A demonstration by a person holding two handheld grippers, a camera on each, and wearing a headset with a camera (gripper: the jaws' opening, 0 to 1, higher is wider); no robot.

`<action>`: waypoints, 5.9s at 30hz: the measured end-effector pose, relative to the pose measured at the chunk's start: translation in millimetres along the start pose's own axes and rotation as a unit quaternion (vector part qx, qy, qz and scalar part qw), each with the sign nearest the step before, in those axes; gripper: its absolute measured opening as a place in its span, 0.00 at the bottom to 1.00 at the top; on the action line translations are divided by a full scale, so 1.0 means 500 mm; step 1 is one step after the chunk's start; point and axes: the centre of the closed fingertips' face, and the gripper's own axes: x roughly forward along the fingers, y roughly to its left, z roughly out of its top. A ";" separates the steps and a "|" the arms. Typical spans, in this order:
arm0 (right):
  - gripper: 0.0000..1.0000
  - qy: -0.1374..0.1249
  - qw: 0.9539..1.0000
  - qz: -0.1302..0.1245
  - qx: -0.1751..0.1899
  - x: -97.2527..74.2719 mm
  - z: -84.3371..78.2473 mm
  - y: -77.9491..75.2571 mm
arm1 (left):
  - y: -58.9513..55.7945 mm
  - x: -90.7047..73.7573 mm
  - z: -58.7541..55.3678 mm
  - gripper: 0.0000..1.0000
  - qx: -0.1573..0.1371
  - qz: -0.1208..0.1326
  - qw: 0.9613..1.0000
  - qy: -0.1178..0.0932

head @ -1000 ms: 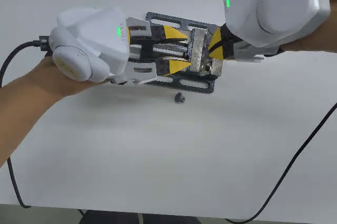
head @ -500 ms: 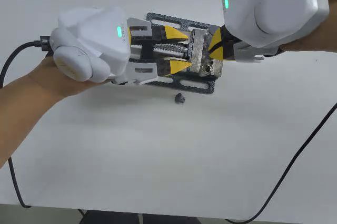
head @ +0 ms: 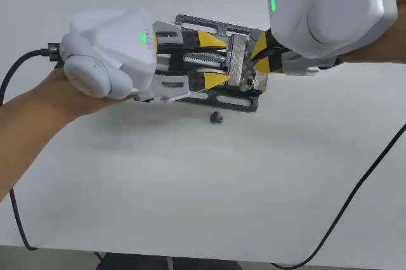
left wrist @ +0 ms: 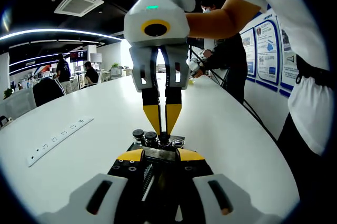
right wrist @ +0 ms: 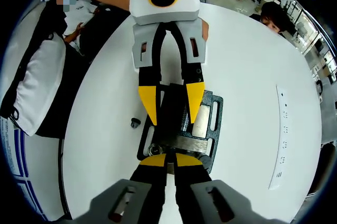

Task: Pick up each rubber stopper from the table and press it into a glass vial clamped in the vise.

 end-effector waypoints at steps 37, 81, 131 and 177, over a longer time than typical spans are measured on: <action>0.04 0.031 0.999 -0.005 -0.012 0.001 -0.005 0.000 | 0.002 0.001 0.001 0.20 0.001 0.002 1.000 0.000; 0.03 0.041 0.999 -0.010 0.015 0.014 -0.008 -0.006 | 0.004 0.007 0.007 0.20 0.004 -0.001 1.000 -0.002; 0.10 -0.006 0.998 -0.026 0.064 0.008 -0.004 0.004 | -0.010 -0.021 0.010 0.20 0.009 0.002 1.000 0.005; 0.12 -0.149 0.975 -0.095 0.136 -0.007 0.036 0.086 | -0.065 -0.035 -0.009 0.20 -0.006 -0.003 1.000 0.023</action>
